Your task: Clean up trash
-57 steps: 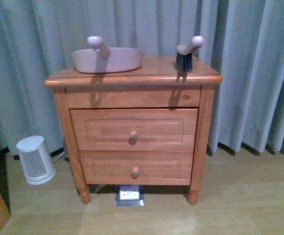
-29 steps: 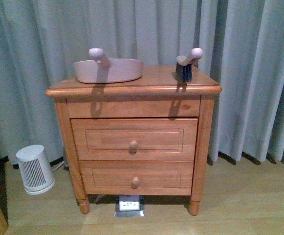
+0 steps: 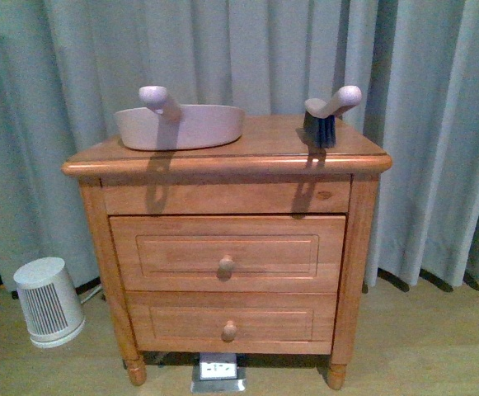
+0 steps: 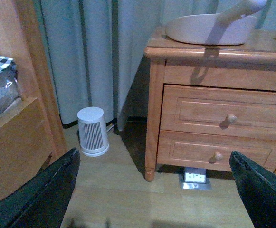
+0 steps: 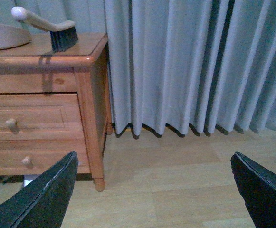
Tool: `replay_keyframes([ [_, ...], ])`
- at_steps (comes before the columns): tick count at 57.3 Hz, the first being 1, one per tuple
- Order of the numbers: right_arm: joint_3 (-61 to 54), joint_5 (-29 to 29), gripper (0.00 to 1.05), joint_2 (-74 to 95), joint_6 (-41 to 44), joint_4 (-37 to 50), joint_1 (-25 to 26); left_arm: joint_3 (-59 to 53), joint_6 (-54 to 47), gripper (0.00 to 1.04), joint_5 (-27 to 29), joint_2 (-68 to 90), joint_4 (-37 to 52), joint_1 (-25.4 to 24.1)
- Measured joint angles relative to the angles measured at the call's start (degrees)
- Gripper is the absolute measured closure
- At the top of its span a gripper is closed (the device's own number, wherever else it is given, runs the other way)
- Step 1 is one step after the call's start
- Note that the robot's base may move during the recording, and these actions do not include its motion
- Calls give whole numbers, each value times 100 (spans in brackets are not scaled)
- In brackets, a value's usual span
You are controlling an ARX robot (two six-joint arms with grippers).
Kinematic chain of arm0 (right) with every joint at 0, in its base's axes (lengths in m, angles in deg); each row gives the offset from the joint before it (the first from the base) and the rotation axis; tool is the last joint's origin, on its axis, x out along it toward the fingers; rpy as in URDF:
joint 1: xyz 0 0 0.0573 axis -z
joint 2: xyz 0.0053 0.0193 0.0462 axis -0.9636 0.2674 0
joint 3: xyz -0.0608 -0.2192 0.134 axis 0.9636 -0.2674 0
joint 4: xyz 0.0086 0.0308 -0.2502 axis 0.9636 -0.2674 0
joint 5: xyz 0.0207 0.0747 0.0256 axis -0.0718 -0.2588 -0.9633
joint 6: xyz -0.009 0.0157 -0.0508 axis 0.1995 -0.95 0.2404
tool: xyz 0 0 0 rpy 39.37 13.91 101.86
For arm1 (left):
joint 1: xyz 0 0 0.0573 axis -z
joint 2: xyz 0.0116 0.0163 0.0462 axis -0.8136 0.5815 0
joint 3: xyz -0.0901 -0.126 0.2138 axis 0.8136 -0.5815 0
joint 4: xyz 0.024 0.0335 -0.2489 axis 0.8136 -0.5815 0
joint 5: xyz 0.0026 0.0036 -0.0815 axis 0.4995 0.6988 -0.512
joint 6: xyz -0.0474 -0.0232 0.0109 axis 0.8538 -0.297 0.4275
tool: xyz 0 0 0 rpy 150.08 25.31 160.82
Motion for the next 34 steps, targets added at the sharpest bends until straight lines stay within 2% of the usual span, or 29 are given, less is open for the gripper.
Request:
replay_keyframes([
  [34, 0, 0, 7, 0, 0, 0, 0, 0, 0, 8, 0, 0, 0, 0],
])
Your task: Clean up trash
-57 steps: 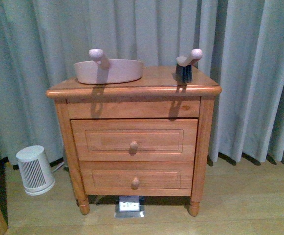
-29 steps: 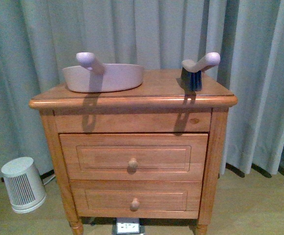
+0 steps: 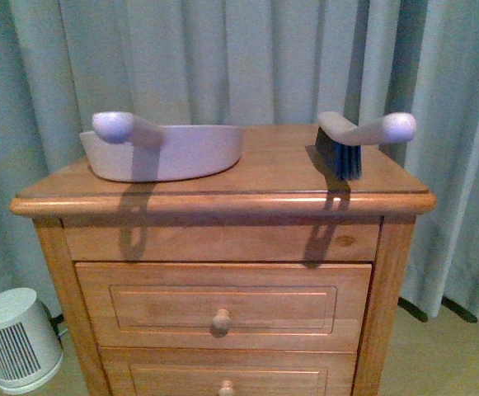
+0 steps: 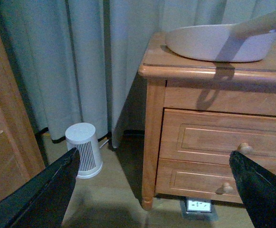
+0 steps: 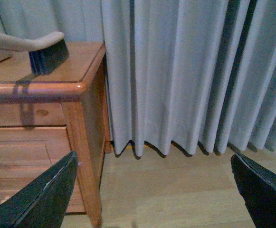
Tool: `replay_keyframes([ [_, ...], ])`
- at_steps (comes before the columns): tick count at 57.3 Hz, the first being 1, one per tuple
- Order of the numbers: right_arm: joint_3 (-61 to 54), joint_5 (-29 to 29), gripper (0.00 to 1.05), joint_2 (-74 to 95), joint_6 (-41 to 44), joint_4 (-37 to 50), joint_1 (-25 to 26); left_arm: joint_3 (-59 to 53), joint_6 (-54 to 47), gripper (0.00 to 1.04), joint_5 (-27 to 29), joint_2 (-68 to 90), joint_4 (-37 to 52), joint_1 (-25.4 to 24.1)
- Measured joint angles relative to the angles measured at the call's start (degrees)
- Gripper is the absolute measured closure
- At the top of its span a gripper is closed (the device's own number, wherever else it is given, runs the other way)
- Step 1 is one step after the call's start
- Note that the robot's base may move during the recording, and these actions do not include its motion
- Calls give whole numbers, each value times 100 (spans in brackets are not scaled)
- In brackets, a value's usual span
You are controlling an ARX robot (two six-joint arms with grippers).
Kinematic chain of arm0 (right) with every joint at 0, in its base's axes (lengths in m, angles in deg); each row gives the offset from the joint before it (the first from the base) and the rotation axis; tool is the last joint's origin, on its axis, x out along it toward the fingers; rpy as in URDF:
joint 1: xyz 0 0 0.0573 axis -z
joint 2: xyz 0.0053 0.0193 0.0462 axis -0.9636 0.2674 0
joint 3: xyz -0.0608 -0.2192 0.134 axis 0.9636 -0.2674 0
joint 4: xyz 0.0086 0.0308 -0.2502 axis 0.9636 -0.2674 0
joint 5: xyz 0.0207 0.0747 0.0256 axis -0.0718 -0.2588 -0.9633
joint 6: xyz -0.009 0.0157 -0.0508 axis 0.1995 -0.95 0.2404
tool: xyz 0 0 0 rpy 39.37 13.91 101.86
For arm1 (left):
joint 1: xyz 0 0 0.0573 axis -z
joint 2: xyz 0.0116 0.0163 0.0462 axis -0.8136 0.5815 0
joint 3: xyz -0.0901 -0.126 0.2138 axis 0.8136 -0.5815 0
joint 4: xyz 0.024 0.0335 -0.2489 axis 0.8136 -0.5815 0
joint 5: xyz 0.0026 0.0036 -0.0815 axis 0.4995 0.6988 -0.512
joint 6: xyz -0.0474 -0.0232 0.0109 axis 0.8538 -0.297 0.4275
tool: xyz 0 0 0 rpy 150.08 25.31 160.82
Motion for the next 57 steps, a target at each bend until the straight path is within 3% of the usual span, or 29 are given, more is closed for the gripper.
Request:
replay_keyframes([
  [24, 0, 0, 7, 0, 0, 0, 0, 0, 0, 8, 0, 0, 0, 0],
  [29, 0, 0, 7, 0, 0, 0, 0, 251, 356, 8, -289, 601, -155, -118],
  [37, 0, 0, 7, 0, 0, 0, 0, 1628, 146, 8, -415, 2898, 17, 17],
  [45, 0, 0, 7, 0, 0, 0, 0, 3401, -177, 8, 131, 4935, -772, 636],
  [57, 0, 0, 7, 0, 0, 0, 0, 5775, 166, 8, 949, 7097, -2009, 1740],
])
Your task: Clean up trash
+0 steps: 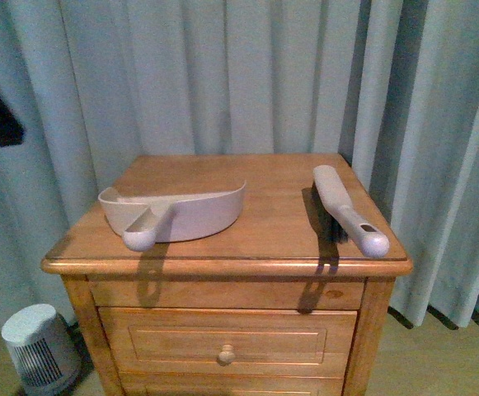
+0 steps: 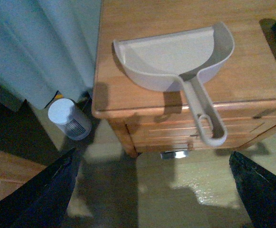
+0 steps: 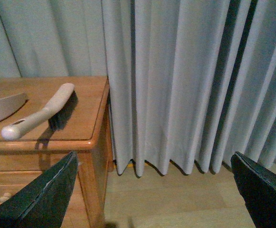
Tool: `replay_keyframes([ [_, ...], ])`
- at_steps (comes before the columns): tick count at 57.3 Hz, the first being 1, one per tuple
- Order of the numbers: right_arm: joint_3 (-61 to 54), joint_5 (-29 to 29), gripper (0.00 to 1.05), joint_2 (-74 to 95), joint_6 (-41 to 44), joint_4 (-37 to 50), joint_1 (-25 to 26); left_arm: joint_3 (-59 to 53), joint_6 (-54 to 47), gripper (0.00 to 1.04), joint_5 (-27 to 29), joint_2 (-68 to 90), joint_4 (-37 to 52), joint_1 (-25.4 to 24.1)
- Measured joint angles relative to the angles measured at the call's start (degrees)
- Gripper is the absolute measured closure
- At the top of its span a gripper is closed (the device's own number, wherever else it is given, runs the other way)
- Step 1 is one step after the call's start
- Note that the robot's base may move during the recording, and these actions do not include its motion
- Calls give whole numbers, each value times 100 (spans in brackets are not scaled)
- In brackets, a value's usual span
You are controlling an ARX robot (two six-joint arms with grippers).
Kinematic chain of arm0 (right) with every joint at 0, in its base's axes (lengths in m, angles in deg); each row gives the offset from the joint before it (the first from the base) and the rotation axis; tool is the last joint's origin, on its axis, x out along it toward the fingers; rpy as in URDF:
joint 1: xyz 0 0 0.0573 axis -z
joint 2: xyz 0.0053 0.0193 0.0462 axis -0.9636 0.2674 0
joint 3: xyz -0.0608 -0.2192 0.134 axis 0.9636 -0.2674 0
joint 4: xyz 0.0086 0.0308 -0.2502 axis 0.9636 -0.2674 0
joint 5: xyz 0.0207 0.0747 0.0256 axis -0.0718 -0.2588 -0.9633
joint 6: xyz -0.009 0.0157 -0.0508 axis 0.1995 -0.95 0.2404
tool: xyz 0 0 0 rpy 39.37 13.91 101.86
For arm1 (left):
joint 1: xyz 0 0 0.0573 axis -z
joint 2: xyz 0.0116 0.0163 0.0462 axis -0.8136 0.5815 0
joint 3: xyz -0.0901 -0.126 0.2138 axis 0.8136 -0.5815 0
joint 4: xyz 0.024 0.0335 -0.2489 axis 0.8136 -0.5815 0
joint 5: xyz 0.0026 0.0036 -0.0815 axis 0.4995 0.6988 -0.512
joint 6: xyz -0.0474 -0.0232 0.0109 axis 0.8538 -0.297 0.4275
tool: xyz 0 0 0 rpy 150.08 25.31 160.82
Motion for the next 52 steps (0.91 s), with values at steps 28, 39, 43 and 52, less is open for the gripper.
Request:
replay_keyframes([
  [28, 0, 0, 7, 0, 0, 0, 0, 1764, 866, 8, 581, 2830, -216, 802],
  [39, 0, 0, 7, 0, 0, 0, 0, 1849, 892, 8, 619, 3318, -120, 780],
  [43, 0, 0, 7, 0, 0, 0, 0, 1906, 911, 8, 614, 3482, -66, 772],
  [52, 0, 0, 7, 0, 0, 0, 0, 2063, 868, 8, 643, 3832, 177, 750],
])
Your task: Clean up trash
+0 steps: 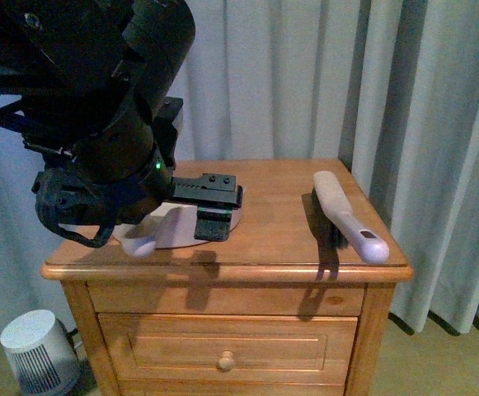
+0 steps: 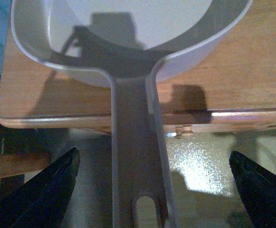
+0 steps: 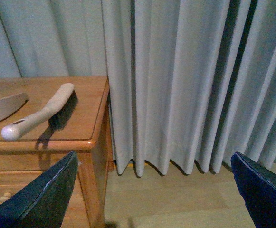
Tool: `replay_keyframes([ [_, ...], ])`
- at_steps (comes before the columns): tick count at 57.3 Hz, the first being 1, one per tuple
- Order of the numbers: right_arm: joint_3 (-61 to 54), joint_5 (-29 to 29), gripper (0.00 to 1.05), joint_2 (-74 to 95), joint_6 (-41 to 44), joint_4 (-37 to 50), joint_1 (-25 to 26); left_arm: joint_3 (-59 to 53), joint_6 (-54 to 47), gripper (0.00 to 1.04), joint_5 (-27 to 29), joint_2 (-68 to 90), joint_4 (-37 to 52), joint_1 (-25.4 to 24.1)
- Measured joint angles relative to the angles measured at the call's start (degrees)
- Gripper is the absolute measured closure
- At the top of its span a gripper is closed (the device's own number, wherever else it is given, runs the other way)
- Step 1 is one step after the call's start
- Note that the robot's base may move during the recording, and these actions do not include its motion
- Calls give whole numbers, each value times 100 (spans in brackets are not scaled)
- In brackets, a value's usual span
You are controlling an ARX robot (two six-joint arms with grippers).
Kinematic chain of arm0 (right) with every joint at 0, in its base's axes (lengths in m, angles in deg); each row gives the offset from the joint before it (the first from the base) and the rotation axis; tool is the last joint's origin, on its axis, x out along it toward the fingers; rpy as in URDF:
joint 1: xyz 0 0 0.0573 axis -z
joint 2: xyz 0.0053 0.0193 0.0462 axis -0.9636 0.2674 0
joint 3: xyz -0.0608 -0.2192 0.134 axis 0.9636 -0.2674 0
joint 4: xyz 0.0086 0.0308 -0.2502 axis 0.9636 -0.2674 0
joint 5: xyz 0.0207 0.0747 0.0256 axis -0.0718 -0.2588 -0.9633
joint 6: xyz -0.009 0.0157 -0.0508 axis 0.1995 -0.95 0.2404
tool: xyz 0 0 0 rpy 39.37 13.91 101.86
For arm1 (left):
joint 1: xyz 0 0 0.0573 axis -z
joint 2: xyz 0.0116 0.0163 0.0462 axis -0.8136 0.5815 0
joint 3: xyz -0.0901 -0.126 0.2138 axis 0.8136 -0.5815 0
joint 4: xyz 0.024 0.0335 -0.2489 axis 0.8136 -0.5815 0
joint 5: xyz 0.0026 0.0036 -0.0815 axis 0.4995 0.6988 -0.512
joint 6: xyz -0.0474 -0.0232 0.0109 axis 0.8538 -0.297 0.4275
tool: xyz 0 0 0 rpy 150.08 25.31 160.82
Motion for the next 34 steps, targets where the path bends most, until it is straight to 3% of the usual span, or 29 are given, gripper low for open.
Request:
replay_keyframes([
  [18, 0, 0, 7, 0, 0, 0, 0, 35, -114, 8, 42, 275, 101, -142],
  [27, 0, 0, 7, 0, 0, 0, 0, 28, -179, 32, 37, 280, 153, -144],
  [34, 0, 0, 7, 0, 0, 0, 0, 11, -199, 61, -92, 280, 208, -144],
])
